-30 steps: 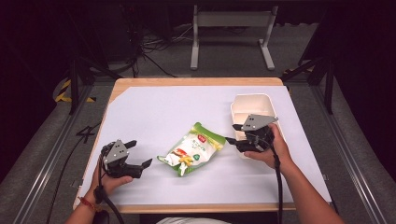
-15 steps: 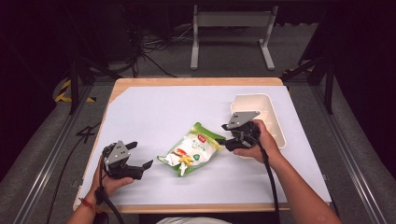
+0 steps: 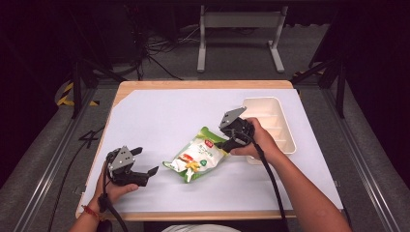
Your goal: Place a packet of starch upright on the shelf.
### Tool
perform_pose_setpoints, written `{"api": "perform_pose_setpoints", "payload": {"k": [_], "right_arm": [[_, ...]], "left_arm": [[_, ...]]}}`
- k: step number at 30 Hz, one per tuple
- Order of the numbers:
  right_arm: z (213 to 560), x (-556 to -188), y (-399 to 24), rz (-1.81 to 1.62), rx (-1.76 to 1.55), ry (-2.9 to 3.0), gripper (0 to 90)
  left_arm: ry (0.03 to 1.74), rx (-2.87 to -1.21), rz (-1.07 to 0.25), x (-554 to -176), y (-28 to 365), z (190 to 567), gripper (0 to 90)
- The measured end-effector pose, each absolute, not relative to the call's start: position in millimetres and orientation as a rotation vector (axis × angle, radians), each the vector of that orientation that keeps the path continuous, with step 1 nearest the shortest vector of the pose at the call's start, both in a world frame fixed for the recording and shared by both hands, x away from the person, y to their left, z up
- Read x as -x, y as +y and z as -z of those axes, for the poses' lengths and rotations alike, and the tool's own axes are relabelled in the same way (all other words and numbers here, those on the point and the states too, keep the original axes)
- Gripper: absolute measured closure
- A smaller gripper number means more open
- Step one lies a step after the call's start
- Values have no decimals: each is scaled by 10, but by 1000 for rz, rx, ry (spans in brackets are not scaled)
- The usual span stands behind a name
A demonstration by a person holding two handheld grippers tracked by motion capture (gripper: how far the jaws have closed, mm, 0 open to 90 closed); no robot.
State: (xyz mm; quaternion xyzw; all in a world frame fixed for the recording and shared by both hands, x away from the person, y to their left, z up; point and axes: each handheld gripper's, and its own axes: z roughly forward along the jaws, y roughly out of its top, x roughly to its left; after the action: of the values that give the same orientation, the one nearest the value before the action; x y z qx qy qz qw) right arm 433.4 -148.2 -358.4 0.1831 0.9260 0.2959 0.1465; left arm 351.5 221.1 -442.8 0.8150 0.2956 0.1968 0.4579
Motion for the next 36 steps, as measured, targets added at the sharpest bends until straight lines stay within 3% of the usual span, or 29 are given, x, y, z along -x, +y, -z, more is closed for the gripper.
{"api": "perform_pose_setpoints", "payload": {"k": [11, 20, 26, 29, 36], "right_arm": [[3791, -4597, -1285, -671, -574, 2799, 410], [3901, -4707, -1175, -649, -602, 2928, 492], [3944, -4711, -1131, -645, -579, 2986, 776], [3938, -4693, -1108, -630, -545, 2985, 857], [3856, -4637, -1097, -668, -512, 2950, 884]], "left_arm": [[713, -2020, -477, -3510, 2213, 4434, 101], [705, -2034, -480, -3503, 2196, 4443, 101], [696, -2043, -476, -3504, 2196, 4450, 101], [696, -2051, -474, -3503, 2188, 4452, 101], [702, -2052, -477, -3503, 2186, 4454, 101]]}}
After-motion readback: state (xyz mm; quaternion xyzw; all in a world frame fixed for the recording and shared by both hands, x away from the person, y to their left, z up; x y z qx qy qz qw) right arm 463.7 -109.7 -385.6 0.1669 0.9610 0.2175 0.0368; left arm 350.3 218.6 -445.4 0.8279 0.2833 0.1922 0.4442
